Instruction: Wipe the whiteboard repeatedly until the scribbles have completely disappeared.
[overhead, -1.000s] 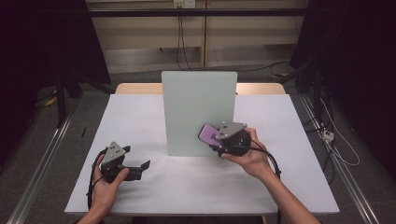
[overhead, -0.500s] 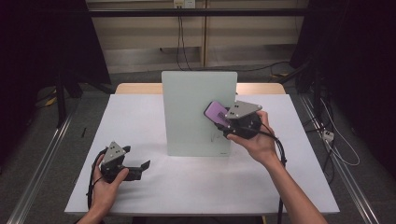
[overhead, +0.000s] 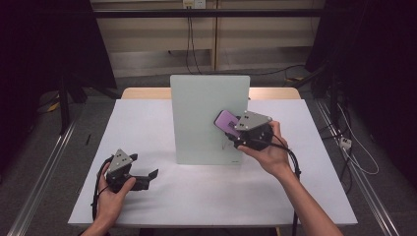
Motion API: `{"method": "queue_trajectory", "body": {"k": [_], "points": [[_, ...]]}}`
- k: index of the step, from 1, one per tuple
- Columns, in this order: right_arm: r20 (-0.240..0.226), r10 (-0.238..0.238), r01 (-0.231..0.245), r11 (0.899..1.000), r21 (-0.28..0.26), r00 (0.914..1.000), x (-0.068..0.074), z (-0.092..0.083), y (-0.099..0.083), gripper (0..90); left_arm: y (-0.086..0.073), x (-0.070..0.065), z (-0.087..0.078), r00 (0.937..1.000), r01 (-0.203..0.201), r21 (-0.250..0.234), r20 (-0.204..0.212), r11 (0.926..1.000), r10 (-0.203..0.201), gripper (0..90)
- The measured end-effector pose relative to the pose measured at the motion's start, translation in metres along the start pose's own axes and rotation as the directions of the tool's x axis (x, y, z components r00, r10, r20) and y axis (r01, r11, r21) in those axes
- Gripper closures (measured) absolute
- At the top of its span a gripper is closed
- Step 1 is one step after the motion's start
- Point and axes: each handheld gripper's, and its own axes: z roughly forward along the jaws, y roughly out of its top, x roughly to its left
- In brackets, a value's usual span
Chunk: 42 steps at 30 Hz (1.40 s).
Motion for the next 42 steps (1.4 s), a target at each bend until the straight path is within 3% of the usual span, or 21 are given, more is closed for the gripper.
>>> {"method": "queue_trajectory", "body": {"k": [16, 27, 42], "points": [[-0.083, -0.029, 0.033, 0.998, 0.053, 0.9961, 0.027, 0.019, -0.017, 42.1, 0.000, 0.000, 0.000, 1.0000, -0.002, 0.001, 0.001, 1.0000, 0.002, 4.6], [-0.141, -0.057, 0.069, 0.994, 0.082, 0.9884, 0.042, 0.032, -0.021, 42.0, 0.000, -0.001, 0.001, 1.0000, -0.001, 0.002, 0.003, 1.0000, 0.001, 4.6], [-0.223, -0.055, 0.083, 0.990, 0.117, 0.9733, 0.058, 0.048, -0.027, 42.0, 0.000, 0.000, 0.000, 1.0000, -0.001, 0.003, 0.003, 1.0000, 0.001, 4.6]]}}
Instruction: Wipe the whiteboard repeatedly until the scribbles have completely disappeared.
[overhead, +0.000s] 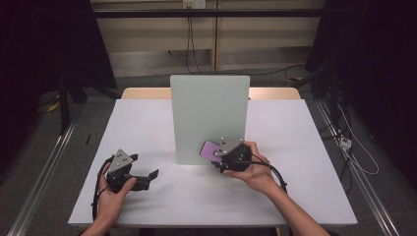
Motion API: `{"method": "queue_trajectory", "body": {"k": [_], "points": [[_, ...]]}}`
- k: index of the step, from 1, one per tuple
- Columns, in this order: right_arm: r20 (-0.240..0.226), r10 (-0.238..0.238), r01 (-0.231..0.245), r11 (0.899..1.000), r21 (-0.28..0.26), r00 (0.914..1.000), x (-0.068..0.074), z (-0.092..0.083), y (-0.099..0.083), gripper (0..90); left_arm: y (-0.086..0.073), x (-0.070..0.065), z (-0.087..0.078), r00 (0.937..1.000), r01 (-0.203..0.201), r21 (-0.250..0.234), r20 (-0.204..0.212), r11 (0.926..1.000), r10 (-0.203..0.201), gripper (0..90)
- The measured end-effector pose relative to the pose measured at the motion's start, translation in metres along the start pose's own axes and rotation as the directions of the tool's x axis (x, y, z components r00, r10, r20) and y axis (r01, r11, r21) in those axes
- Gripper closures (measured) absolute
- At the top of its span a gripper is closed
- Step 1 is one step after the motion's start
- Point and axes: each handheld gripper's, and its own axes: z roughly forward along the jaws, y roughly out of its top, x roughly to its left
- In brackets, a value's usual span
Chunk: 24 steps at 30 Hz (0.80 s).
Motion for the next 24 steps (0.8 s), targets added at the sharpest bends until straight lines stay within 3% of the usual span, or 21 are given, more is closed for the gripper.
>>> {"method": "queue_trajectory", "body": {"k": [8, 16, 24], "points": [[-0.021, -0.001, 0.001, 1.000, 0.021, 0.9998, 0.001, 0.001, -0.004, 42.0, 0.000, 0.001, -0.001, 1.0000, 0.005, -0.008, -0.001, 1.0000, -0.005, 4.6], [0.068, 0.044, -0.043, 0.999, -0.017, 0.9968, -0.018, -0.029, -0.010, 42.0, 0.000, 0.001, -0.001, 1.0000, 0.004, -0.007, -0.004, 1.0000, -0.004, 4.6], [0.163, 0.089, -0.073, 0.993, -0.098, 0.9826, -0.045, -0.058, 0.004, 42.0, 0.000, 0.000, 0.000, 1.0000, 0.002, -0.005, -0.002, 1.0000, -0.002, 4.6]]}}
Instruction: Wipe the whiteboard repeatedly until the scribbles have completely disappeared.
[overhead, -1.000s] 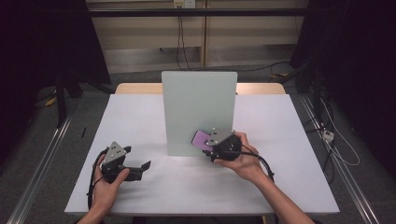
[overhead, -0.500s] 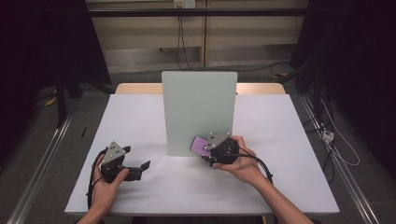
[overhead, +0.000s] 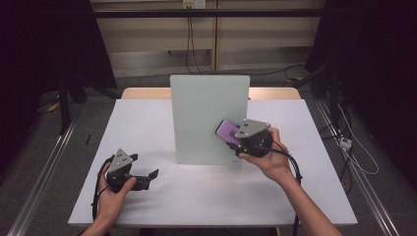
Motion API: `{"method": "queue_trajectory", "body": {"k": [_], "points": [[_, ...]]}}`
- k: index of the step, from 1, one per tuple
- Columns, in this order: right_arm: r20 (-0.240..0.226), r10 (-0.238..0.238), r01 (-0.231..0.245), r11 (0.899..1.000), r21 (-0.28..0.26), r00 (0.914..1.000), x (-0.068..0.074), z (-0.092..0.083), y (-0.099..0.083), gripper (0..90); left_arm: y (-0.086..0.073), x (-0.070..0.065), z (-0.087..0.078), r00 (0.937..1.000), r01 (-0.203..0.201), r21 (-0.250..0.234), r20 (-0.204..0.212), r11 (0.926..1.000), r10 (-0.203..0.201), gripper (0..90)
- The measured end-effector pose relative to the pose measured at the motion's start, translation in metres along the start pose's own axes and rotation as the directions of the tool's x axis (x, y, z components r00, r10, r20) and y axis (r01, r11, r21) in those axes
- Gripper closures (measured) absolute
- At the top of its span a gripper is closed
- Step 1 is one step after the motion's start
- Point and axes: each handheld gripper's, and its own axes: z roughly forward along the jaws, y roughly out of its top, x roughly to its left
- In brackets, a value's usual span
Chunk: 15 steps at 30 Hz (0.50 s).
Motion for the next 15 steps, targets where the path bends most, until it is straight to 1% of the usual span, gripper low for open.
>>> {"method": "queue_trajectory", "body": {"k": [3, 8, 12, 15], "points": [[0.028, 0.012, -0.011, 1.000, -0.026, 0.9995, -0.009, -0.006, 0.009, 42.0, 0.000, 0.000, 0.000, 1.0000, 0.003, -0.001, 0.001, 1.0000, -0.003, 4.6], [0.070, 0.047, -0.042, 0.997, -0.071, 0.9964, -0.023, -0.015, 0.021, 42.0, 0.000, 0.000, -0.001, 1.0000, -0.003, -0.002, -0.001, 1.0000, 0.003, 4.6], [0.096, 0.072, -0.063, 0.993, -0.095, 0.9927, -0.028, -0.019, 0.026, 42.0, 0.000, 0.000, -0.001, 1.0000, 0.002, -0.001, 0.000, 1.0000, -0.002, 4.6], [0.123, 0.106, -0.091, 0.988, -0.125, 0.9867, -0.033, -0.023, 0.027, 42.0, -0.001, 0.001, -0.001, 1.0000, -0.002, 0.001, 0.003, 1.0000, 0.002, 4.6]]}}
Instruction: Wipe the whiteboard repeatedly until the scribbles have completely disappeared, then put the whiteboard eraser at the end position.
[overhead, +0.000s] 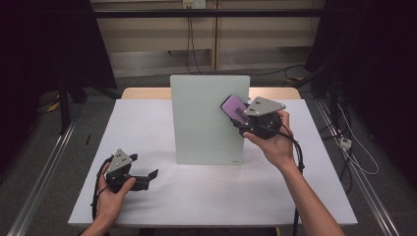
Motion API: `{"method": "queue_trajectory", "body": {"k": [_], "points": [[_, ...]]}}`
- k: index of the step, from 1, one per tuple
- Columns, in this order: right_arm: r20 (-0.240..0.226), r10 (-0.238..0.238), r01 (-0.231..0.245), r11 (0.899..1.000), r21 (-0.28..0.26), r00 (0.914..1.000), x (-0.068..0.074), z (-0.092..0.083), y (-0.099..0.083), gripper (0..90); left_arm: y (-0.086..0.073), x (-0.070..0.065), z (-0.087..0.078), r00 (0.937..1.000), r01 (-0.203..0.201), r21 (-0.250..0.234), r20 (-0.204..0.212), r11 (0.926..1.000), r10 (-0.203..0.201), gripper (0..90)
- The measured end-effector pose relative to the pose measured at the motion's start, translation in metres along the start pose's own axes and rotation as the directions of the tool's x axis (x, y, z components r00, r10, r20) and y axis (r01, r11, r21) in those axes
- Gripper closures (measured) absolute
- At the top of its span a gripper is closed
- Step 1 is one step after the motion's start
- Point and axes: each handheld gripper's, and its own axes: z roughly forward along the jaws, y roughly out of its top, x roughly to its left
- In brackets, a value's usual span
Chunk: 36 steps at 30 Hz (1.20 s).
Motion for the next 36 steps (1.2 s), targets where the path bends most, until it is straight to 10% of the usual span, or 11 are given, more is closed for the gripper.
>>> {"method": "queue_trajectory", "body": {"k": [19, 36], "points": [[-0.125, 0.053, -0.051, 0.999, 0.019, 0.9907, 0.008, -0.003, -0.024, 42.0, -0.001, 0.000, 0.003, 1.0000, 0.004, 0.009, 0.003, 1.0000, -0.004, 4.6], [-0.266, 0.081, -0.064, 0.995, 0.072, 0.9607, 0.017, -0.003, -0.040, 42.0, -0.001, 0.000, 0.003, 1.0000, 0.002, 0.012, 0.003, 0.9999, -0.002, 4.6]]}}
